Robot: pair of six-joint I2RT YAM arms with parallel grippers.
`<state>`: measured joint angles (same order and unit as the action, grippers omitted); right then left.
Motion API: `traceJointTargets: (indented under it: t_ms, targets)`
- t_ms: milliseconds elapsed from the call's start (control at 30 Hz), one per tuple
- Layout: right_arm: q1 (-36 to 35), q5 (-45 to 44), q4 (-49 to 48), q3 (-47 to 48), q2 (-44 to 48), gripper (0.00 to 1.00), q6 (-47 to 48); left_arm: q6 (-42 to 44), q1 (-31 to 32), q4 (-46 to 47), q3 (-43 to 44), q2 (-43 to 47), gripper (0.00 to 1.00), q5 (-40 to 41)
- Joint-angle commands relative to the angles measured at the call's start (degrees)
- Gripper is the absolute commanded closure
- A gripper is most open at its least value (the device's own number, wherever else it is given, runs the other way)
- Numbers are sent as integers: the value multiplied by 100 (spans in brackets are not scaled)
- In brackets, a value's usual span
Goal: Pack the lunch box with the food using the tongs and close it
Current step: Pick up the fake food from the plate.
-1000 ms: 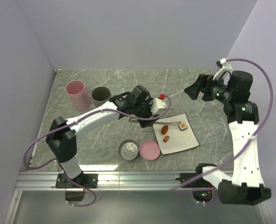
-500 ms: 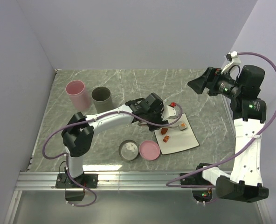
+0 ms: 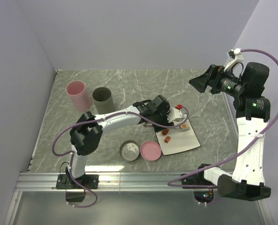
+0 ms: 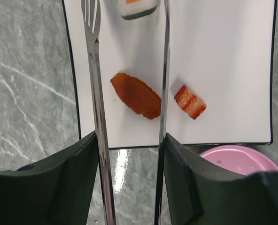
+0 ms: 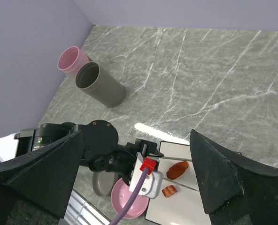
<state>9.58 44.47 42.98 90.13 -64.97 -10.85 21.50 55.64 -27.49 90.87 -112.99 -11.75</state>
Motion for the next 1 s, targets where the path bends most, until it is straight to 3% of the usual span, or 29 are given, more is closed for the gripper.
traceJointTargets:
  t_ms: [0,467,967]
  targets:
    - [35,132,-97,225,-7,0,4,-84,79,68,335,-91,42,-161]
    - [52,176,-211,260,-60,0,-31,-111,105,-99,405,-206,57,-47]
    - [70,431,-282,75,-51,0,-5,-391,-96,-688,502,813,70,-293]
